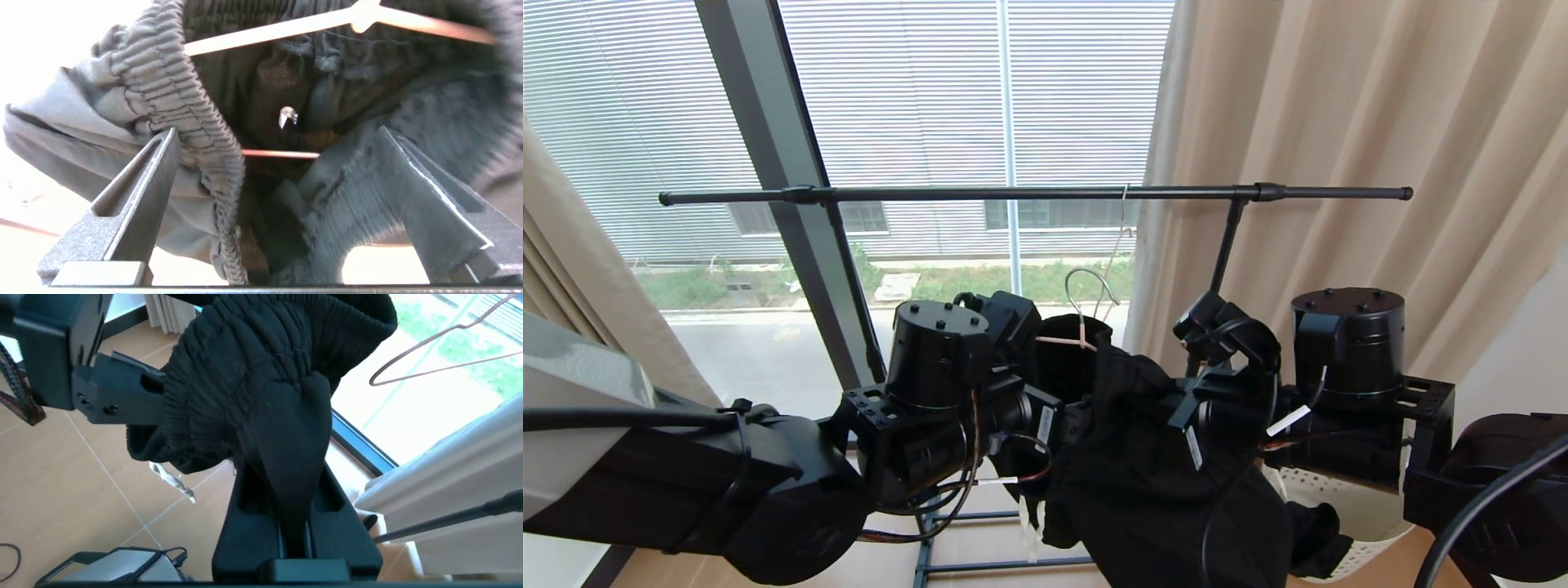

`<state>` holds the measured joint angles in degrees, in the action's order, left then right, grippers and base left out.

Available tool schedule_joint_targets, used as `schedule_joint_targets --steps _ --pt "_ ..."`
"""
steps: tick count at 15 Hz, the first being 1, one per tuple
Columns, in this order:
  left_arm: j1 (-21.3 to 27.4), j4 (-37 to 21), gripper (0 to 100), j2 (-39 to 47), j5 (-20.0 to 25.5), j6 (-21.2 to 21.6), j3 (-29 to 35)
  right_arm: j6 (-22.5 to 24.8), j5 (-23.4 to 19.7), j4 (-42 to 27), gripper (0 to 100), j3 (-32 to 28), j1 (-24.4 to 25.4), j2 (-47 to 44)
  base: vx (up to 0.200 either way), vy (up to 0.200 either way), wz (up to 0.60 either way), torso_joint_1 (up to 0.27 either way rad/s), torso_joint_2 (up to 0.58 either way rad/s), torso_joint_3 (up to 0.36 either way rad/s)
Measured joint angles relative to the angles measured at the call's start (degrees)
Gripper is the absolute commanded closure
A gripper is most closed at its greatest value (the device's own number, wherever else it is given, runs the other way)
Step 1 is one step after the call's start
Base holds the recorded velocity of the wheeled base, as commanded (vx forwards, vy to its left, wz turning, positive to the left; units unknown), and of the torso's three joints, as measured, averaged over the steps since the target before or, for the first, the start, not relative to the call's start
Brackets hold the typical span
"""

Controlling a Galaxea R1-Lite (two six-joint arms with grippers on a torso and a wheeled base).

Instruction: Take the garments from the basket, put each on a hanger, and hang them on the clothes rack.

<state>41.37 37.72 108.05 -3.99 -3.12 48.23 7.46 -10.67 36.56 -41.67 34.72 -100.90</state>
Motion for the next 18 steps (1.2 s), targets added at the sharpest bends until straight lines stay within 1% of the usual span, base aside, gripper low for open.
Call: schedule_joint_targets --steps 2,6,8,10,11,13,14,16,17,18 --pt "0.0 0.0 0 -2.0 -0.1 0.1 -2.3 0.0 -0.1 0.0 100 0.0 0.0 -0.1 0.000 0.000 0.00 0.000 0.00 0.000" --pt "0.0 -0.1 0 -6.0 -0.1 0.4 -4.8 0.0 -0.5 0.0 100 -0.1 -0.1 -0.3 0.000 0.000 0.00 0.000 0.00 0.000" --pt "-0.2 -0.1 0 -8.4 -0.1 2.0 -6.6 0.0 -4.0 0.0 100 0.1 -0.5 -0.3 0.000 0.000 0.00 0.000 0.00 0.000" --pt "-1.9 -0.1 0 -11.4 0.9 5.4 -8.8 0.0 -7.4 0.0 100 0.4 -1.6 -0.3 0.000 0.000 0.00 0.000 0.00 0.000" --pt "-3.5 -0.2 0 -13.1 3.0 7.6 -9.6 0.1 -10.0 0.0 100 0.9 -2.1 -0.1 0.000 0.000 0.00 0.000 0.00 0.000" --pt "-8.2 -0.4 0 -16.5 10.6 14.6 -11.1 0.3 -15.0 0.5 100 2.3 -3.5 0.4 0.000 0.000 0.00 0.000 0.00 0.000" --pt "-10.8 -0.4 0 -17.7 15.2 18.7 -11.9 0.4 -17.2 1.7 100 3.0 -4.0 0.6 0.000 0.000 0.00 0.000 0.00 0.000" --pt "-15.9 -0.6 0 -19.6 26.8 27.1 -13.6 0.5 -19.8 3.3 100 4.5 -4.7 0.9 0.000 0.000 0.00 0.000 0.00 0.000" --pt "-17.6 -0.7 0 -20.0 29.4 29.4 -14.3 0.6 -20.2 3.3 100 4.8 -4.8 1.0 0.000 0.000 0.00 0.000 0.00 0.000" --pt "-18.9 -1.3 0 -20.4 33.5 32.1 -14.8 0.6 -22.3 3.4 100 5.1 -4.9 1.0 0.000 0.000 0.00 0.000 0.00 0.000"
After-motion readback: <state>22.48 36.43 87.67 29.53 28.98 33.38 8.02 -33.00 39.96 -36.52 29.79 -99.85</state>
